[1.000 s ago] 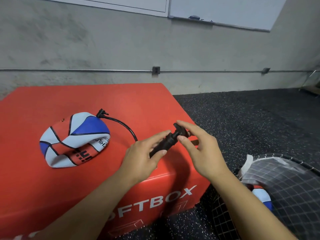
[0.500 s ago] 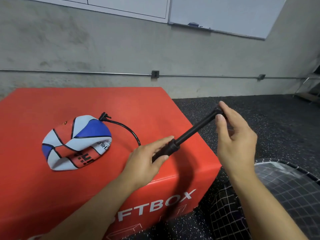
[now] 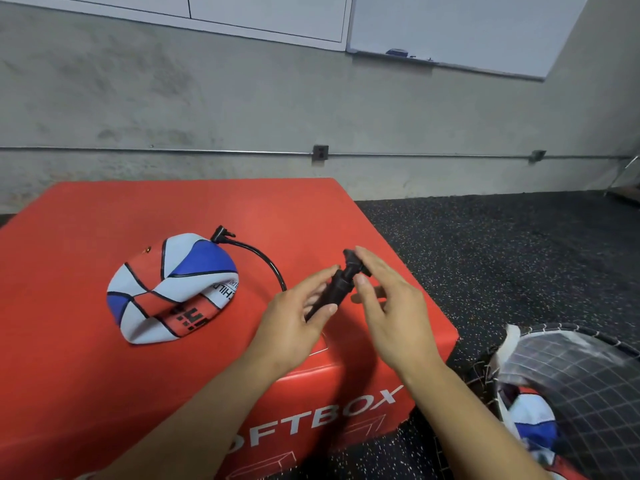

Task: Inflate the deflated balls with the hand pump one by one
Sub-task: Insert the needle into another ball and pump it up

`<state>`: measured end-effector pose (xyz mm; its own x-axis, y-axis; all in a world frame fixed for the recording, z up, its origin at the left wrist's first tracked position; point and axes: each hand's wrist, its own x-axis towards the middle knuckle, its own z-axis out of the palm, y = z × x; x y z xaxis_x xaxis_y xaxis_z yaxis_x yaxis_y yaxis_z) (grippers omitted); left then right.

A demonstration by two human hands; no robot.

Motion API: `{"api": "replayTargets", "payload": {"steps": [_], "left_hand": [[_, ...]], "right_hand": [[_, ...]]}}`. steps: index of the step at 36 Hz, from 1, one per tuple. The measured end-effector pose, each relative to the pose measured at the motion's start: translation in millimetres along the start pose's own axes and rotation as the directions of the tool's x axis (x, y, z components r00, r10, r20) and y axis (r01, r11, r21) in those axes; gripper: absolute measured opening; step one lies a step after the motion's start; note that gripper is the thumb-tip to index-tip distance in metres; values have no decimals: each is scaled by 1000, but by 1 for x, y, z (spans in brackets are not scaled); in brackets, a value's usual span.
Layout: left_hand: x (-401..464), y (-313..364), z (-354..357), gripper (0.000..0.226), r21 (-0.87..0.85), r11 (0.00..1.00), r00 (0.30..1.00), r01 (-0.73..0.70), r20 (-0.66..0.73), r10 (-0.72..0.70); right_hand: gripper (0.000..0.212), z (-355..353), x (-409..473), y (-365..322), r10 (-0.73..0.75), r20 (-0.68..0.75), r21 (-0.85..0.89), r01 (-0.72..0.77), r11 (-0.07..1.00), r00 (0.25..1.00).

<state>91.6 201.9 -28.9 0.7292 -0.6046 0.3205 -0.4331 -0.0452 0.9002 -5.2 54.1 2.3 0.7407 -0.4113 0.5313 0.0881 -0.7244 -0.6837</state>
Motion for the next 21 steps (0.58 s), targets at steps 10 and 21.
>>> {"api": "replayTargets", "payload": {"steps": [10, 21], "left_hand": [[3, -2, 3, 63, 88, 995, 998, -40, 60, 35], [-2, 4, 3, 65, 126, 991, 991, -54, 126, 38]], "right_hand": [[27, -17, 6, 1, 60, -35, 158, -54, 986, 998], [20, -68, 29, -17, 72, -306, 320, 31, 947, 949]]}}
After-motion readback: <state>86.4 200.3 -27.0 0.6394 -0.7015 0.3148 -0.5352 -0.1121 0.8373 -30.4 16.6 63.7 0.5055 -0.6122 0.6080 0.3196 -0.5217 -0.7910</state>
